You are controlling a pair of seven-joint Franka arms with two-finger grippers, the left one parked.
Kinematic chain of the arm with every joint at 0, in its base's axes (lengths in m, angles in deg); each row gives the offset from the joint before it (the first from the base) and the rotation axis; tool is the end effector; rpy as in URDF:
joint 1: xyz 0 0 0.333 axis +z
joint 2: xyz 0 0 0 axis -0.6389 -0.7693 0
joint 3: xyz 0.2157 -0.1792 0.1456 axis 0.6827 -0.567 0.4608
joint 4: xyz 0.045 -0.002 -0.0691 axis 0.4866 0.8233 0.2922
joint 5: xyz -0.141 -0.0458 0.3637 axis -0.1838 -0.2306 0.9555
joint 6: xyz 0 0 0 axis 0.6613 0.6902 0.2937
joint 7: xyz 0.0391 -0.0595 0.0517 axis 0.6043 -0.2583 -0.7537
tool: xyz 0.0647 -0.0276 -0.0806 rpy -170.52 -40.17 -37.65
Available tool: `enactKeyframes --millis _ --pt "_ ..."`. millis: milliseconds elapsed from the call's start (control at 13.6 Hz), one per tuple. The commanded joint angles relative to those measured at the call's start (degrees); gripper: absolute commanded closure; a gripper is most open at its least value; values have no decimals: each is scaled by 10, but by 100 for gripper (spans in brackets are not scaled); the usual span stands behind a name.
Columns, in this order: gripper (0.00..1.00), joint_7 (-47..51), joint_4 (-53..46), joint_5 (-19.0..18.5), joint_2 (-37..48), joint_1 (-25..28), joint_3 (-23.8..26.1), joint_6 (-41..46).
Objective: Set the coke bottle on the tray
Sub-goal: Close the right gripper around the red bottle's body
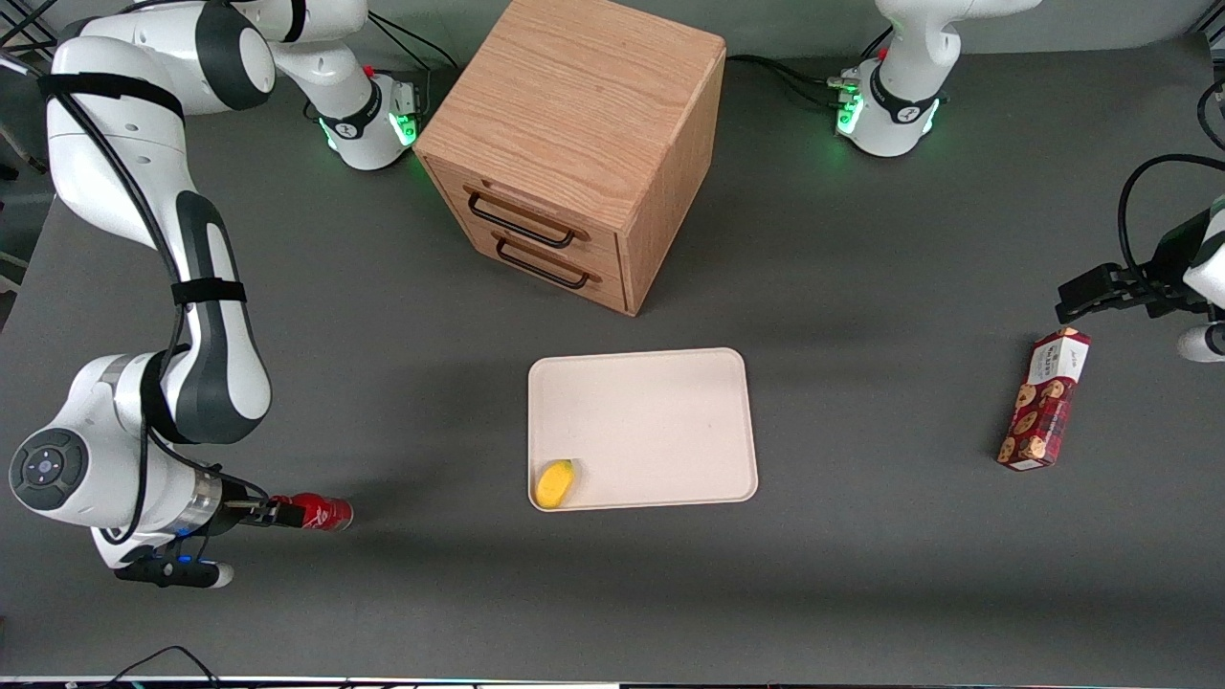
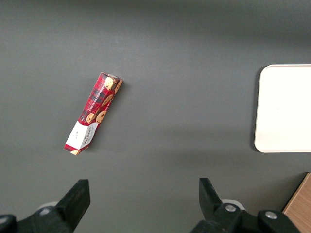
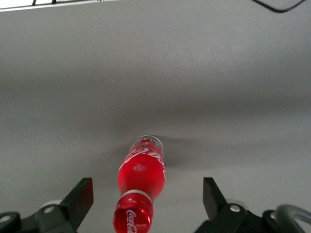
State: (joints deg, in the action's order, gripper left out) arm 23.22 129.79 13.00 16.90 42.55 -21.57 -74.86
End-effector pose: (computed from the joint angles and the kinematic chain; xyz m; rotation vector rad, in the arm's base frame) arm 0.7630 0.0161 0.3252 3.1161 -0.1806 0.0698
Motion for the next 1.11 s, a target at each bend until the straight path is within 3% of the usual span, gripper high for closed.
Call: enactKeyframes --millis 0,147,221,295,442,516,811,1032 --pt "0 -6 10 -2 -2 -3 8 3" --pt "0 -6 13 -6 -3 -3 13 3" --pt "9 -6 13 -6 -2 -3 12 3" --pt "30 -6 13 -6 -2 -3 13 3" --pt "85 -3 13 -2 -2 -1 12 3" --pt "100 -2 13 -2 -2 -1 12 3" --pt "100 7 13 -3 12 -3 12 4" --pt "100 4 41 -12 96 -1 10 50"
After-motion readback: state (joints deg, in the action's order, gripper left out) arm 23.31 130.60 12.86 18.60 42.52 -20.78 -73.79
